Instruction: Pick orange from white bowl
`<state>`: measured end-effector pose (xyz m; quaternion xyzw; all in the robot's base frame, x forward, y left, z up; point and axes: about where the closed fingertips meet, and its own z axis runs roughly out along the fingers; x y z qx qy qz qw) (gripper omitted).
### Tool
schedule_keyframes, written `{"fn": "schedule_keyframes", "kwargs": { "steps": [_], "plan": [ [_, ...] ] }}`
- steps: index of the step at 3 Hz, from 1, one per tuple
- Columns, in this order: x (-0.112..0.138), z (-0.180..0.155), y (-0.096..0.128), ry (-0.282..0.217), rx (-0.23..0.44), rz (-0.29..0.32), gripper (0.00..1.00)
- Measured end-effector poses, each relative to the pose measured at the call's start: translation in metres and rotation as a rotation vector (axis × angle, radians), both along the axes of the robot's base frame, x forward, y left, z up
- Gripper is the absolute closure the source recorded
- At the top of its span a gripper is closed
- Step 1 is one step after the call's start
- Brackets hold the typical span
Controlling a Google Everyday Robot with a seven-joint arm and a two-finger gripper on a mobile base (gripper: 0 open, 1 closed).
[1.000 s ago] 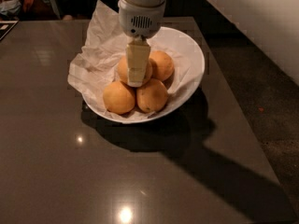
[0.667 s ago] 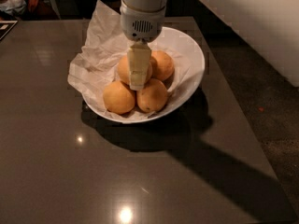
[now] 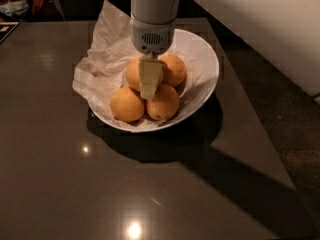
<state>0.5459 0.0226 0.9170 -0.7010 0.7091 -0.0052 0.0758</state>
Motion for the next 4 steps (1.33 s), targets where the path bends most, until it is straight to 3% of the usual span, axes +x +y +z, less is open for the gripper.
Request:
{"fn": "schedule_keyframes", "kwargs": {
  "steps": [2,3,4],
  "plan": [
    [0.005,0.002,0.006,-0.028,0.025,0.007,0.82],
    [-0.006,0.020,-0.001,-0.060,0.090,0.006,1.00],
    [-0.020,0.041,-0.013,-0.092,0.164,0.001,1.00]
  ]
}}
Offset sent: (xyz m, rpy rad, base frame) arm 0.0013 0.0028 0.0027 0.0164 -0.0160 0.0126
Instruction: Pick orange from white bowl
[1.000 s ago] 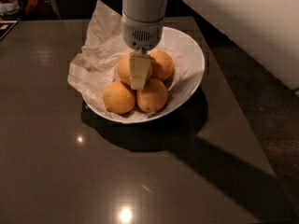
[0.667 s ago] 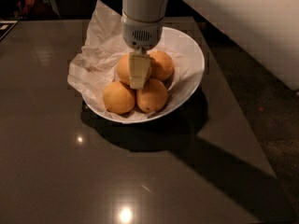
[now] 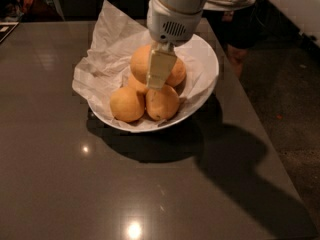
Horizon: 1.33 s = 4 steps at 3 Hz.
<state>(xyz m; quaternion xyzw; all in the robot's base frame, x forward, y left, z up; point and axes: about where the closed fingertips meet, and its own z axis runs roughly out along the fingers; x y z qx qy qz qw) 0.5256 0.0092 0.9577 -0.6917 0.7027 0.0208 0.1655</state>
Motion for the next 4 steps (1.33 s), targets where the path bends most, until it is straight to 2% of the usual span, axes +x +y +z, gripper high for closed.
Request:
{"fn": "schedule_keyframes", "kwargs": {
  "steps": [1,2,4],
  "plan": [
    [-0.022,0.020,-0.011,-0.028,0.072,0.018,1.00],
    [-0.047,0.043,-0.021,-0.080,0.123,0.030,1.00],
    [-0.091,0.080,-0.027,-0.163,0.175,0.060,1.00]
  ]
}}
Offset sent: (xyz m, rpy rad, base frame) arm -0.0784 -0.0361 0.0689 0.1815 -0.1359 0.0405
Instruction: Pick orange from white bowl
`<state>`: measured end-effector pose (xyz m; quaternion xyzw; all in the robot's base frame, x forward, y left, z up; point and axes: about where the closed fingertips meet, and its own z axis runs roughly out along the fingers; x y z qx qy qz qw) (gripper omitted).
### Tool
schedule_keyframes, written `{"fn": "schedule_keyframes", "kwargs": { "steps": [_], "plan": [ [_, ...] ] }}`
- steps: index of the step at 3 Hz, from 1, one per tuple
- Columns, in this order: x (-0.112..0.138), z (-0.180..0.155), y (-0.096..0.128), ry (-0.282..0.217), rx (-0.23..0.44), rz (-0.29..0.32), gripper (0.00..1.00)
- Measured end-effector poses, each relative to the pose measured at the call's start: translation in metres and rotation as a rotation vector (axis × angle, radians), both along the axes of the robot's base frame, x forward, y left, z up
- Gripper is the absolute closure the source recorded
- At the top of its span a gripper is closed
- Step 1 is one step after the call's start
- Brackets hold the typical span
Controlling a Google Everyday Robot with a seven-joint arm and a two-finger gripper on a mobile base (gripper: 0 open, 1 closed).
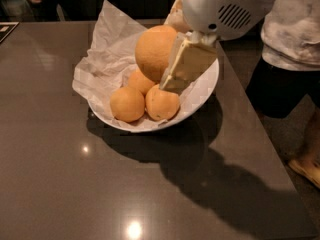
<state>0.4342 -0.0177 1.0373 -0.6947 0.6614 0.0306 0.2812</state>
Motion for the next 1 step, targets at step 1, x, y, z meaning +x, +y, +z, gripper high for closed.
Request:
{"fn": "schedule_keyframes", "kwargs": {
  "steps": [1],
  "plan": [
    [-0.0031,0.0050,0.0014,-0.011,0.001,0.002,1.00]
  ]
}}
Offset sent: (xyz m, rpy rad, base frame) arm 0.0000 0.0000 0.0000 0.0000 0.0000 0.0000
